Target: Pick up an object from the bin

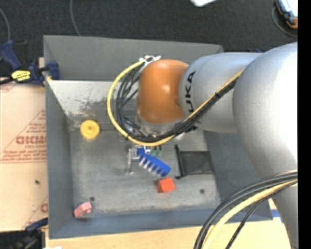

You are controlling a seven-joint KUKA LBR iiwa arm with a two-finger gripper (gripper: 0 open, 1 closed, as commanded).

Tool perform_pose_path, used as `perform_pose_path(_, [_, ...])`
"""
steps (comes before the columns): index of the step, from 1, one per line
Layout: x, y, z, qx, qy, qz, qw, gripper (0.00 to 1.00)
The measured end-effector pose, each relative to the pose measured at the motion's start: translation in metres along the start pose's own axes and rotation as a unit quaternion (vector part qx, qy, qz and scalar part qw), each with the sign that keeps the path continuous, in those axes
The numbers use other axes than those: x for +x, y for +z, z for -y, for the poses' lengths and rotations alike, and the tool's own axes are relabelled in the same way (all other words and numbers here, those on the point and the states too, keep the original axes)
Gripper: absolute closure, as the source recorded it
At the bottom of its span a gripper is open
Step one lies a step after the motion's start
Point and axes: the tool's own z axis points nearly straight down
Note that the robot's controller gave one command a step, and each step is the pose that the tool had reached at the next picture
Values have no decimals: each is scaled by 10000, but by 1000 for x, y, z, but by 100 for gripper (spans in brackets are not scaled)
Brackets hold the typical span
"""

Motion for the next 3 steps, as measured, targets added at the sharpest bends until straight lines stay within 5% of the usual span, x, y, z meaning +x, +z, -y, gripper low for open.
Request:
perform_pose_path(1, [-14, -21, 56, 16, -81, -29, 10000, 0])
perform_pose_path(2, [29, 20, 79, 3, -656, -19, 9978, 0])
perform_pose_path(3, [9, 28, 81, 8, 158, -1, 9999, 100])
